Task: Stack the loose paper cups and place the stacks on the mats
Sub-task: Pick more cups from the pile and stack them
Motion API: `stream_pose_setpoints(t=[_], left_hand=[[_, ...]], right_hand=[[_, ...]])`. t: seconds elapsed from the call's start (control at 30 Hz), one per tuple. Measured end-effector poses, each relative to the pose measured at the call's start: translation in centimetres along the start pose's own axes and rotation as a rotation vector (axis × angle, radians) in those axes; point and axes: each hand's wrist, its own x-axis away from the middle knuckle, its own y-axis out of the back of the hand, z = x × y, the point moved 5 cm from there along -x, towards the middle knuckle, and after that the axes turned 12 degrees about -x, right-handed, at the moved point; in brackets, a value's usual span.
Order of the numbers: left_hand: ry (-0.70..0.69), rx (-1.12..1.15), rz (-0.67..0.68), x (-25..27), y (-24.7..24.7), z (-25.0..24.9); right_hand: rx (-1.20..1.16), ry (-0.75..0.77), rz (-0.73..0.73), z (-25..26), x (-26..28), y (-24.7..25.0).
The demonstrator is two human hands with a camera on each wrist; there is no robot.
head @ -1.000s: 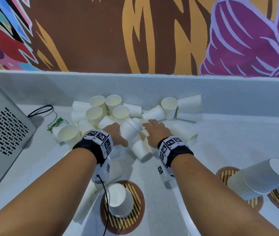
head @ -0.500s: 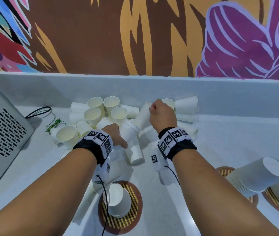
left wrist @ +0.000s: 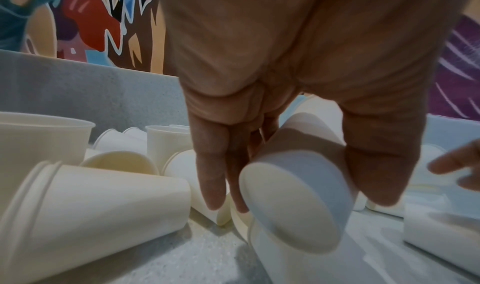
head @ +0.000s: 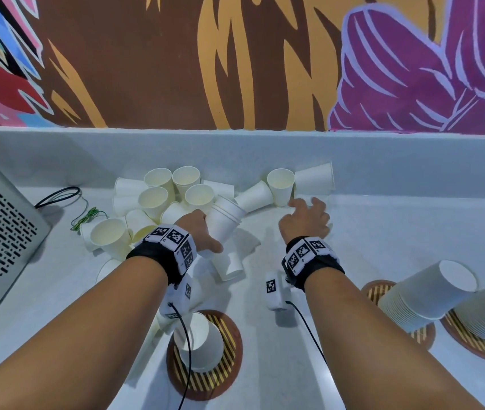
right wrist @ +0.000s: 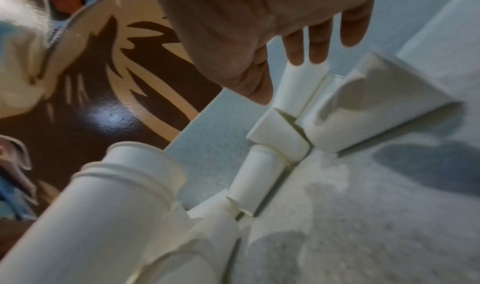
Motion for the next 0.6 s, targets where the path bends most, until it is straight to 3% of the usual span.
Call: stream_pose_setpoints(t=[0.17,0.27,0.43,0.6], left_hand=[[0.017,-0.007,-0.004,0.1,0.1,0.1],[0.022,-0.006,-0.002,0.1,0.1,0.2],[0.059,-0.012,-0.003,0.0,0.1,1.2],[0.077,-0.006,0.027,-0.1,-0.2,1.8]], right_hand=[[-0.094,-0.243,0.011,-3.7,-0.1,0.0],[-0.235,-0.292,0.051,-4.6,-0.2,-0.8],[-0.400,-0.127,0.012,-2.5,-0.1,-0.3],[-0.519,0.235,-0.049,3.1,0.9,1.1]])
